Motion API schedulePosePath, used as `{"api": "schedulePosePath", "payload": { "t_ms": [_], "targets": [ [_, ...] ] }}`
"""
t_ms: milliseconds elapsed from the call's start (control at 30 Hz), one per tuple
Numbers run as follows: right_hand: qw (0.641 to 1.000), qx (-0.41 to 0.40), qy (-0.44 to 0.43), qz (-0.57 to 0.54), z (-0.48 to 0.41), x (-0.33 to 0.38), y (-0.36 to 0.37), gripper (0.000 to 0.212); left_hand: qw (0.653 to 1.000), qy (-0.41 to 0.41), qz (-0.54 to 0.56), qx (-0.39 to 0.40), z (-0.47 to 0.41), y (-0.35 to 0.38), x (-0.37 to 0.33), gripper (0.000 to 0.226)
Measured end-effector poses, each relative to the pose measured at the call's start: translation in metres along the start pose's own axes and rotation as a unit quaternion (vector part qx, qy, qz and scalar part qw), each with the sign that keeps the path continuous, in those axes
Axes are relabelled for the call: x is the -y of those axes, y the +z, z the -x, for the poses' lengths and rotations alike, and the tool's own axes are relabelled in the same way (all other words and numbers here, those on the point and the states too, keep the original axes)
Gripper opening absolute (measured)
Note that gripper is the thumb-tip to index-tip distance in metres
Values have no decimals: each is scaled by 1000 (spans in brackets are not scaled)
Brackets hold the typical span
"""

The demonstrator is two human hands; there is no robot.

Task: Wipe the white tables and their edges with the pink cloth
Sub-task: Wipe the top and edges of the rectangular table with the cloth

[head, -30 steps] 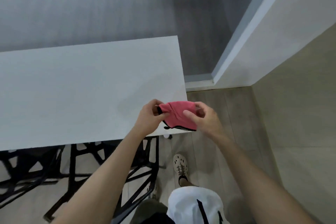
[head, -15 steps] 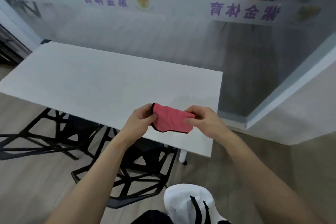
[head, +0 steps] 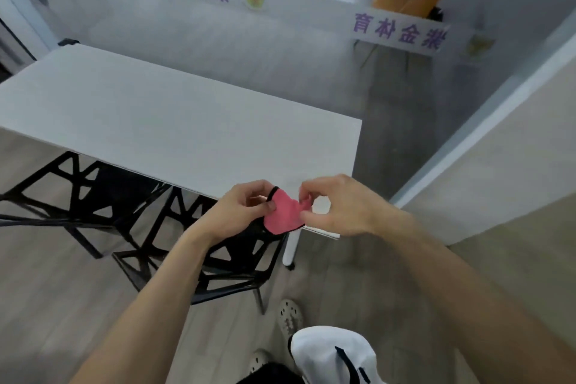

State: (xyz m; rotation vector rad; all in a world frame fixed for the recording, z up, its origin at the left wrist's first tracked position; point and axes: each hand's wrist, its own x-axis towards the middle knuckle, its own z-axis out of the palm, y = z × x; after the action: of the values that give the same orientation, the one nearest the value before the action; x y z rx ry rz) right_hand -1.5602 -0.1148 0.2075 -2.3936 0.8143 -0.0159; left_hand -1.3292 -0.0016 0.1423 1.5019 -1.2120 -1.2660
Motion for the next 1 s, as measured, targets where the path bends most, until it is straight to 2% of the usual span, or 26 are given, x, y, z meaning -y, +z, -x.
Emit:
{"api": "schedulePosePath", "payload": {
  "t_ms": [67, 167, 267, 400, 467, 533, 600, 633, 700, 800, 833, 867, 967, 1000],
  "targets": [
    [999, -35, -8, -9, 17, -5, 1, 22, 999, 15, -8, 27, -5, 19, -8, 15],
    [996, -77, -16, -52, 34, -16, 3, 19, 999, 21, -3, 47, -16, 41, -15, 13],
    [990, -81, 9, -117, 39, -37, -7, 21, 998, 29, 30, 50, -31, 57, -24, 12],
    [961, -122, 39, -244, 31, -83, -26, 41, 999, 38, 27, -9, -62, 83, -45, 9],
    [951, -106, 82, -279, 27, -111, -36, 51, 999, 38, 1, -35, -83, 101, -55, 11],
    [942, -92, 102, -305, 24, -140, -48, 40, 998, 35, -46, -32, -104, 118, -61, 28],
    [935, -113, 103, -320, 22, -168, -58, 24, 995, 21, -98, -11, -122, 132, -64, 46],
    [932, -126, 102, -323, 21, -182, -63, 19, 992, 7, -127, 7, -130, 137, -65, 45],
    [938, -136, 97, -302, 20, -206, -69, 16, 985, -15, -169, 24, -144, 147, -64, 28],
    [938, -112, 116, -307, 15, -227, -70, 19, 971, 30, -236, -33, -161, 161, -58, 16],
    [921, -92, 148, -348, 13, -232, -71, 21, 956, 60, -281, -65, -166, 164, -57, 12],
    [888, -69, 192, -412, 10, -236, -73, 24, 931, 98, -337, -94, -172, 166, -56, 8],
    [721, 18, 301, -624, 2, -252, -77, 46, 826, 231, -493, -142, -188, 162, -49, 17],
    [683, 47, 315, -657, -1, -256, -76, 56, 789, 285, -525, -142, -194, 159, -45, 12]
  ]
}}
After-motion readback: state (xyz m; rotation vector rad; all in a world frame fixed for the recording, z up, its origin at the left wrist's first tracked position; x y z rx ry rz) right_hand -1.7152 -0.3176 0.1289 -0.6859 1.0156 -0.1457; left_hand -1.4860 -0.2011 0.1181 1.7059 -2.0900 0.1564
